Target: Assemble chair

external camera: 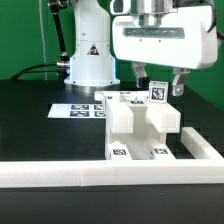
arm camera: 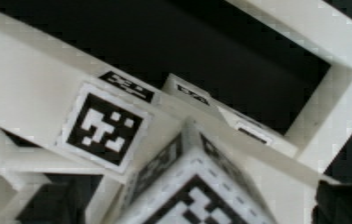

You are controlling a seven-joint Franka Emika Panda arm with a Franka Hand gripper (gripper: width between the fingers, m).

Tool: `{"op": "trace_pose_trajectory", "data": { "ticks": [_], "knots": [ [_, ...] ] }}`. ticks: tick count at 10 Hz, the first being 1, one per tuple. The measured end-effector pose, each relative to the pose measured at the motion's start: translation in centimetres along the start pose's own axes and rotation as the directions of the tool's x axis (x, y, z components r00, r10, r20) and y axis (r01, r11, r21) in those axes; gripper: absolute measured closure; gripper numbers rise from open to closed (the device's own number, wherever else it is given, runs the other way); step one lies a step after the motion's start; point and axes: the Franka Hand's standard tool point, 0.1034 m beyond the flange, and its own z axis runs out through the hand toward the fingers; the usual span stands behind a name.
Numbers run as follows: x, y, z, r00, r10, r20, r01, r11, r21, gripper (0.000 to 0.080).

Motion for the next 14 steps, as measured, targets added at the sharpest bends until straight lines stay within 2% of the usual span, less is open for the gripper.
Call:
{"op": "trace_pose_trajectory", "data": {
  "ticks": [3,7,8,10,11,12,13,14],
  "knots": [
    [-0.45,-0.12,0.07,0.965,-0.263,-0.005,0.263,0.965,-0.018,0.0150],
    [-0.27,0.16,0.17,0.860,-0.510,0.002,0.510,0.860,-0.021,0.0150],
    [-0.12,0.28,0.19,0.807,-0.590,0.004,0.590,0.807,-0.022,0.0150],
    [-0.08,0.30,0.18,0.761,-0.649,0.006,0.649,0.761,-0.022,0.0150],
    [-0.03,0.33,0.18,0.737,-0.675,0.006,0.675,0.737,-0.022,0.0246],
    [-0.03,0.32,0.18,0.743,-0.669,0.006,0.669,0.743,-0.021,0.0246],
    [-0.03,0.33,0.18,0.743,-0.669,0.006,0.669,0.743,-0.021,0.0434],
    [-0.02,0.32,0.18,0.744,-0.668,0.006,0.668,0.743,-0.021,0.0514]
  ]
}}
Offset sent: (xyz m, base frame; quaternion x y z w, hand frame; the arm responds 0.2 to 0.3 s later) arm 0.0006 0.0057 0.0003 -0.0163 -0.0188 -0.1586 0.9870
